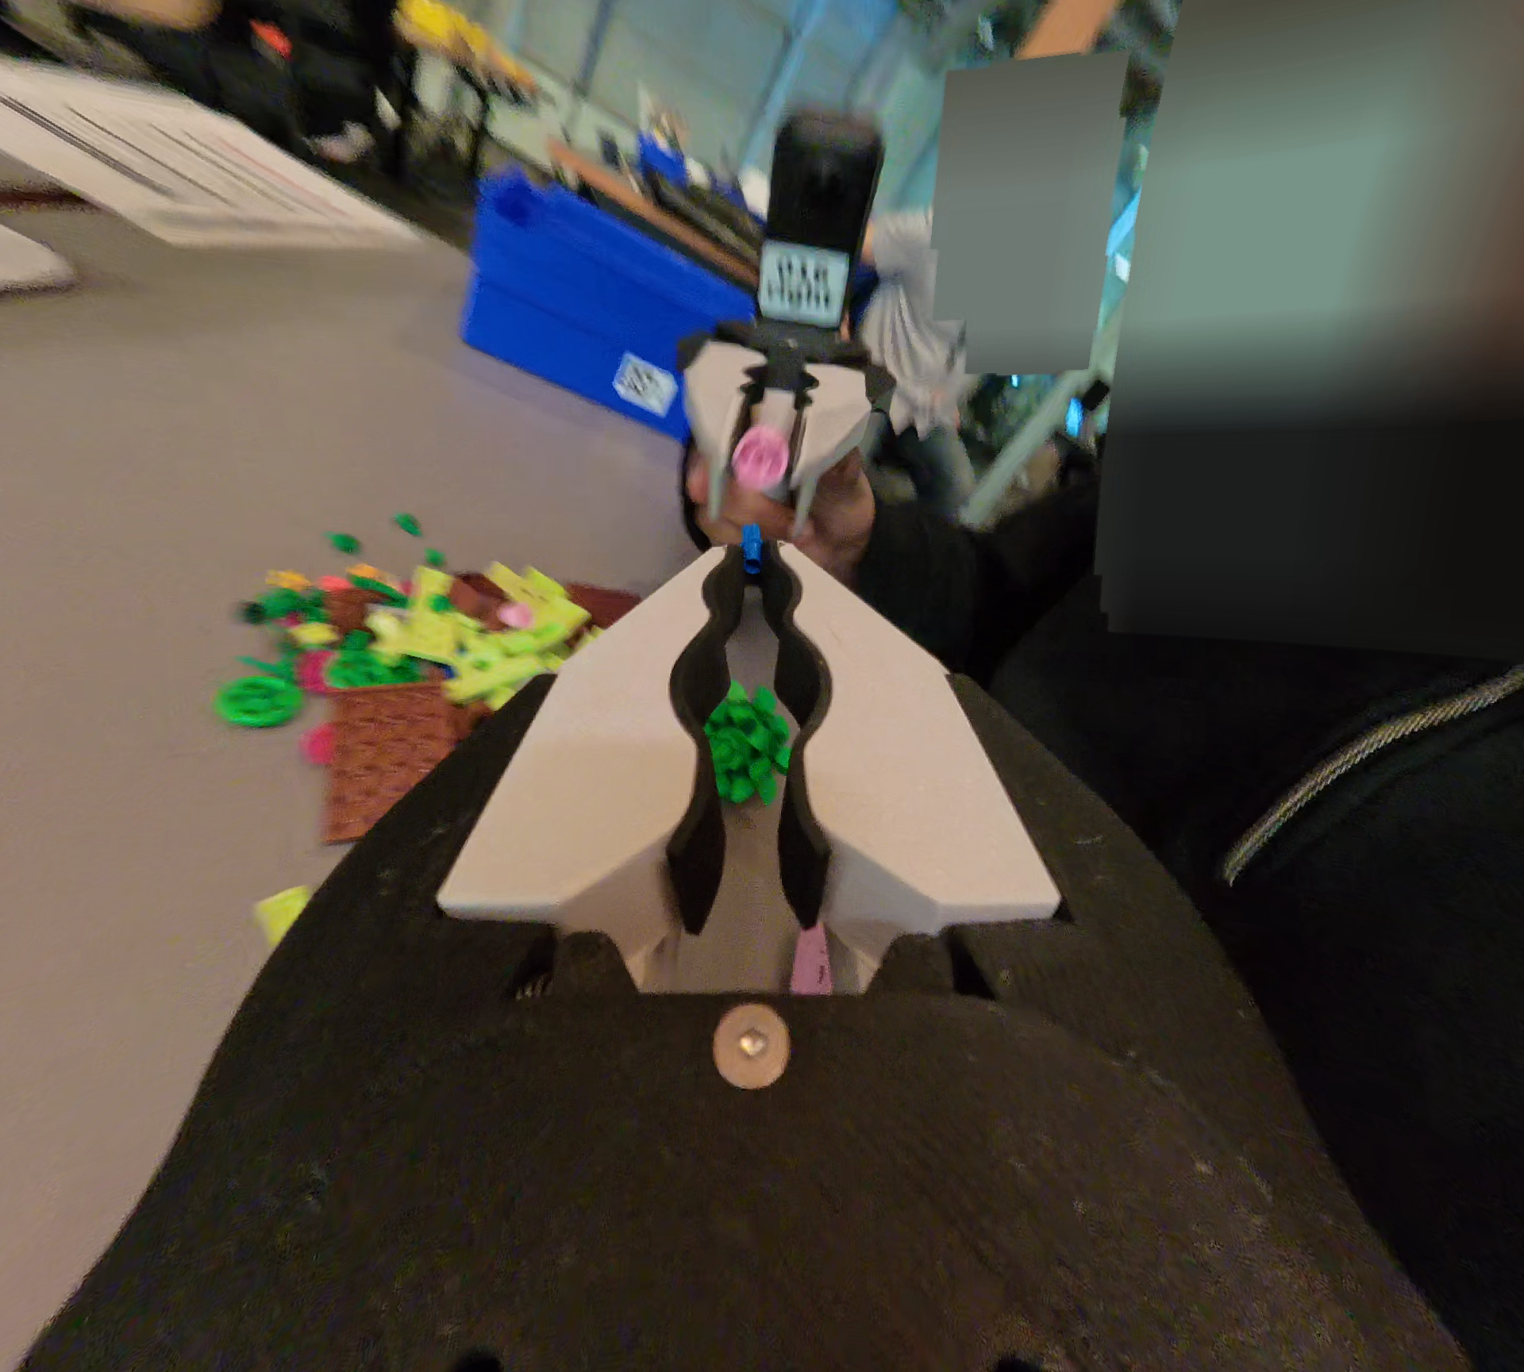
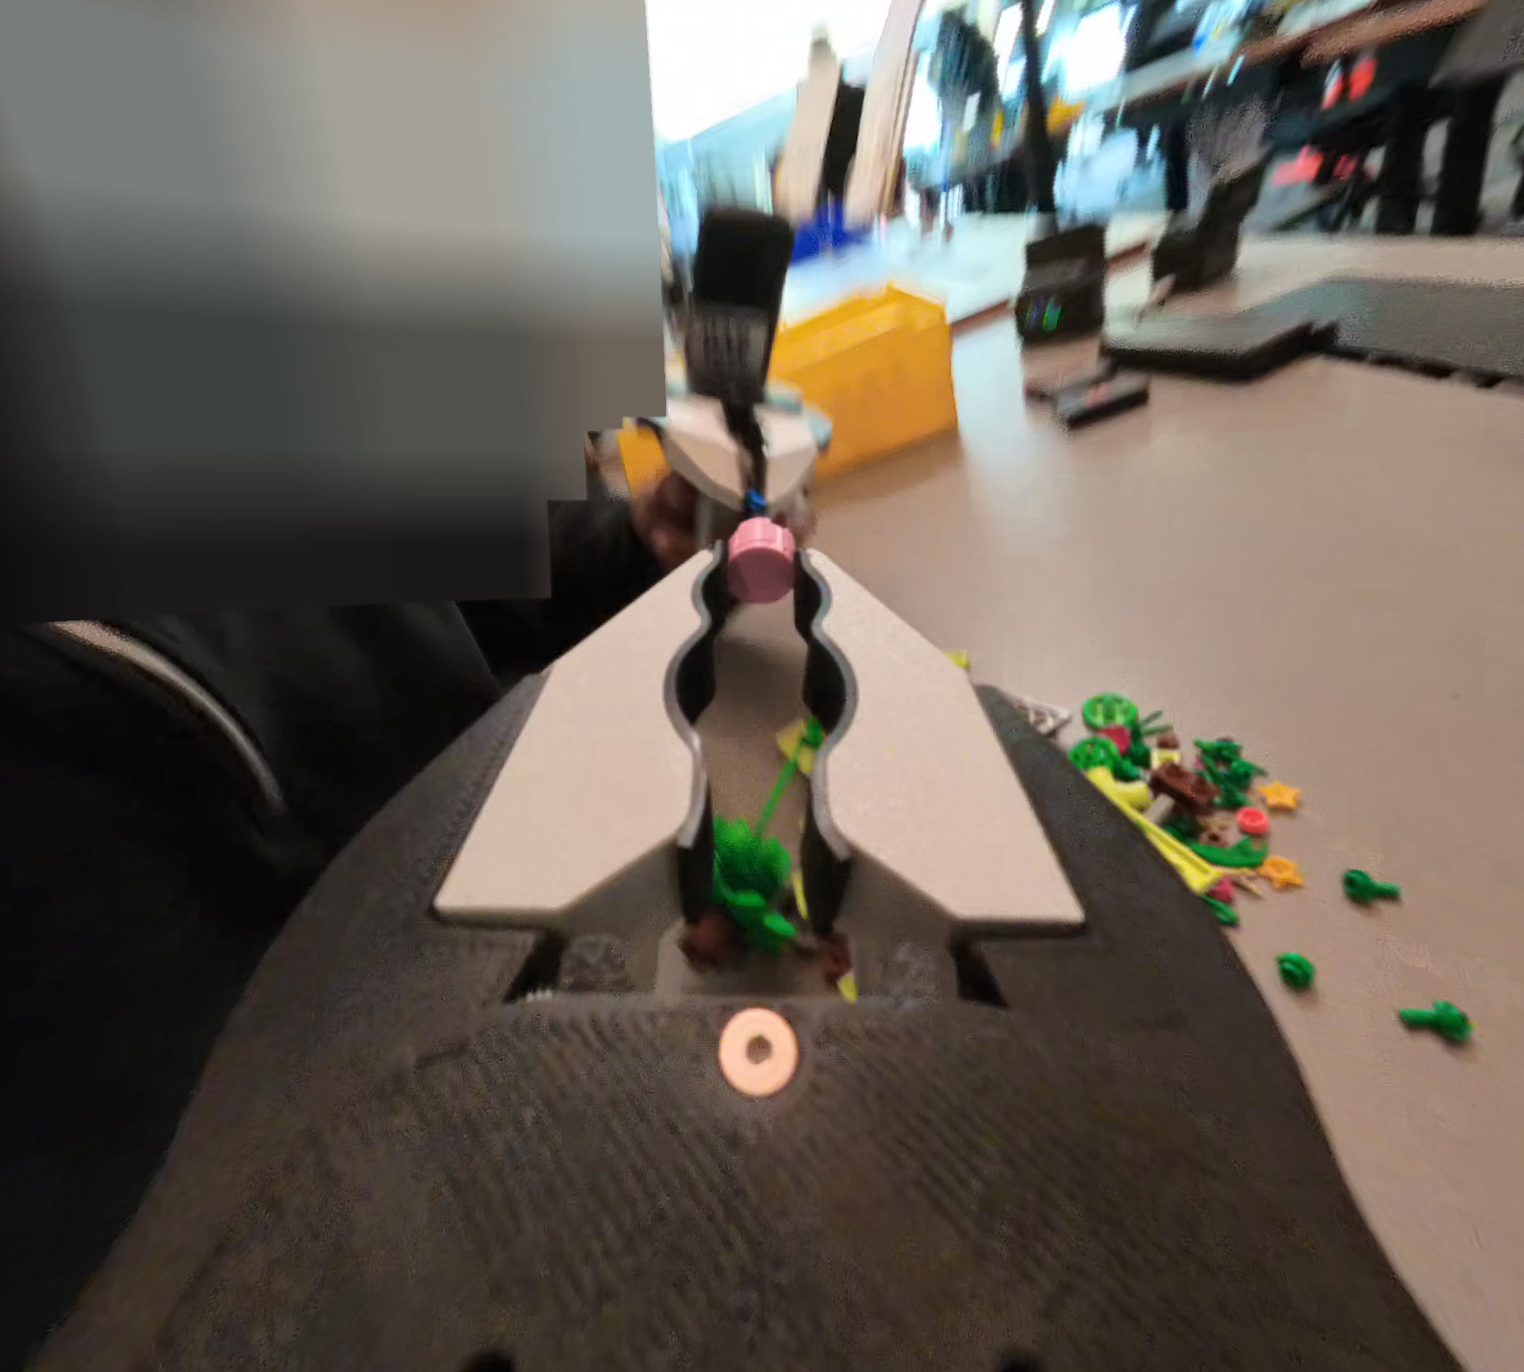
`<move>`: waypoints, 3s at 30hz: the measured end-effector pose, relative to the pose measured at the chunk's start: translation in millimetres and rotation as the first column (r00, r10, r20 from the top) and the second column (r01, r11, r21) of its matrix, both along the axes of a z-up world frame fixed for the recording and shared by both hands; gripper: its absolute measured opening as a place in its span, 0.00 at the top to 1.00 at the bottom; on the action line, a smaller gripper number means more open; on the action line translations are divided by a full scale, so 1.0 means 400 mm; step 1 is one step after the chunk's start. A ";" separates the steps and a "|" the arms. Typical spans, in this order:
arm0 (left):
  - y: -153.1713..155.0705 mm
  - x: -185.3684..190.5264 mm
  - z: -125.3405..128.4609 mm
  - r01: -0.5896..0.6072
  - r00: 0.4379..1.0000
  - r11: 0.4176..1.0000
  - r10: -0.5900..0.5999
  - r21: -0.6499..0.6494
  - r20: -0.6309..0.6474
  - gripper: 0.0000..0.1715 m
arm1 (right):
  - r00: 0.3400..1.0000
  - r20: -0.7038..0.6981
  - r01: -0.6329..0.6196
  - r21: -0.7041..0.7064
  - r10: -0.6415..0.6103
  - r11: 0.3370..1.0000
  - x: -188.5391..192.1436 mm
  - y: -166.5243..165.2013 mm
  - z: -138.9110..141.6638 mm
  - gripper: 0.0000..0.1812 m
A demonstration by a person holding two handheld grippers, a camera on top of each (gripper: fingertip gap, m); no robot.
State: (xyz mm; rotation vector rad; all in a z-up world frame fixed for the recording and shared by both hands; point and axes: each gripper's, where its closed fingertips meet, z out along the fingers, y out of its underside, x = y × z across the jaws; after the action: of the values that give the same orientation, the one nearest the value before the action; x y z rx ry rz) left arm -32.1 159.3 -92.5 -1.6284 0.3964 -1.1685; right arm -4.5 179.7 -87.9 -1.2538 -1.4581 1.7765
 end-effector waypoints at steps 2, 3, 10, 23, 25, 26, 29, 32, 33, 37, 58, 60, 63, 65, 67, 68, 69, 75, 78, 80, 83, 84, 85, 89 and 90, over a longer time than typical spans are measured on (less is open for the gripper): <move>0.024 -0.083 0.016 -0.095 0.995 0.995 0.094 0.017 0.031 1.00 | 0.993 -0.081 0.072 -0.161 -0.086 0.984 0.028 0.071 0.065 0.92; 0.038 -0.101 -0.004 -0.129 0.991 0.992 0.129 0.010 -0.023 1.00 | 0.991 -0.070 0.106 -0.123 -0.115 0.987 0.022 0.071 0.063 0.92; 0.072 -0.069 -0.192 -0.199 0.832 0.980 0.167 -0.003 -0.530 1.00 | 0.984 0.090 0.138 0.144 -0.152 0.980 -0.021 0.034 -0.047 0.92; 0.047 -0.005 -0.109 -0.114 0.886 0.976 0.185 0.187 -0.426 0.78 | 0.983 0.166 -0.032 -0.274 0.081 0.961 -0.044 -0.019 -0.083 0.92; 0.023 0.026 -0.083 -0.062 0.878 0.954 0.191 0.292 -0.438 0.78 | 0.978 0.138 -0.088 -0.411 0.157 0.907 -0.041 -0.035 -0.063 0.92; 0.017 0.035 -0.073 -0.056 0.868 0.938 0.215 0.342 -0.448 0.80 | 0.974 0.131 -0.106 -0.461 0.186 0.881 -0.041 -0.040 -0.059 0.92; 0.009 0.052 -0.059 -0.053 0.830 0.897 0.284 0.439 -0.480 0.84 | 0.958 0.136 -0.142 -0.542 0.254 0.828 -0.042 -0.057 -0.062 0.92; 0.002 0.068 -0.070 -0.024 0.810 0.895 0.278 0.445 -0.516 0.90 | 0.942 0.175 -0.150 -0.541 0.285 0.828 -0.046 -0.078 -0.080 0.92; 0.000 0.071 -0.074 -0.011 0.806 0.894 0.273 0.447 -0.525 0.91 | 0.939 0.185 -0.151 -0.536 0.290 0.831 -0.046 -0.083 -0.085 0.92; -0.002 0.071 -0.083 0.001 0.798 0.906 0.254 0.424 -0.546 0.93 | 0.936 0.193 -0.154 -0.526 0.294 0.836 -0.044 -0.083 -0.088 0.88; 0.006 0.064 -0.046 -0.051 0.799 0.890 0.309 0.454 -0.516 0.93 | 0.953 0.156 -0.139 -0.532 0.258 0.835 -0.035 -0.068 -0.056 0.93; 0.004 0.062 -0.044 -0.047 0.799 0.893 0.303 0.448 -0.519 0.93 | 0.955 0.158 -0.135 -0.523 0.251 0.842 -0.035 -0.069 -0.053 0.93; 0.000 0.057 -0.043 -0.047 0.813 0.903 0.284 0.428 -0.509 0.93 | 0.962 0.147 -0.121 -0.529 0.231 0.840 -0.031 -0.060 -0.046 0.93; 0.008 -0.009 -0.026 -0.121 0.809 0.889 0.346 0.442 -0.474 0.93 | 0.992 0.065 -0.047 -0.598 0.107 0.800 0.001 0.050 -0.009 0.94; 0.021 -0.061 -0.003 -0.184 0.854 0.900 0.345 0.395 -0.390 0.93 | 0.992 0.119 0.096 -0.506 -0.041 0.857 0.023 0.133 -0.034 0.93; 0.030 -0.071 -0.011 -0.190 0.853 0.909 0.340 0.372 -0.395 0.93 | 0.984 0.158 0.141 -0.431 -0.079 0.891 0.018 0.137 -0.052 0.93; 0.041 -0.077 -0.037 -0.189 0.837 0.922 0.331 0.338 -0.436 0.93 | 0.971 0.215 0.176 -0.334 -0.107 0.926 0.007 0.132 -0.079 0.93; 0.057 -0.069 -0.211 -0.145 0.754 0.985 0.169 0.091 -0.635 0.92 | 0.811 0.386 0.308 0.357 -0.439 0.882 0.008 0.204 -0.227 0.93; 0.062 -0.063 -0.206 -0.142 0.760 0.985 0.174 0.102 -0.626 0.92 | 0.835 0.399 0.287 0.275 -0.380 0.918 -0.003 0.184 -0.228 0.92; 0.065 -0.065 -0.211 -0.151 0.757 0.985 0.170 0.085 -0.631 0.92 | 0.841 0.402 0.284 0.242 -0.363 0.928 -0.004 0.185 -0.228 0.92; 0.067 -0.063 -0.218 -0.149 0.751 0.986 0.160 0.071 -0.641 0.92 | 0.847 0.405 0.273 0.225 -0.345 0.935 -0.004 0.181 -0.227 0.92; 0.067 -0.061 -0.218 -0.145 0.751 0.987 0.158 0.074 -0.641 0.92 | 0.852 0.402 0.263 0.222 -0.334 0.939 -0.006 0.174 -0.226 0.92; 0.068 -0.059 -0.216 -0.143 0.752 0.987 0.161 0.080 -0.640 0.92 | 0.859 0.397 0.252 0.223 -0.323 0.942 -0.008 0.166 -0.223 0.91; 0.065 -0.053 -0.217 -0.126 0.750 0.989 0.149 0.082 -0.645 0.92 | 0.863 0.382 0.234 0.276 -0.330 0.932 -0.017 0.150 -0.221 0.84; 0.065 -0.052 -0.218 -0.126 0.747 0.989 0.149 0.081 -0.648 0.92 | 0.867 0.365 0.239 0.294 -0.340 0.925 -0.018 0.150 -0.215 0.83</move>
State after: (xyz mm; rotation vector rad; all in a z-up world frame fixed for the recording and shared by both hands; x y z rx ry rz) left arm -53.1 185.3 -179.8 -1.9752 0.7189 -0.4358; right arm -11.6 239.7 -173.7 -1.6827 -1.5440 1.1405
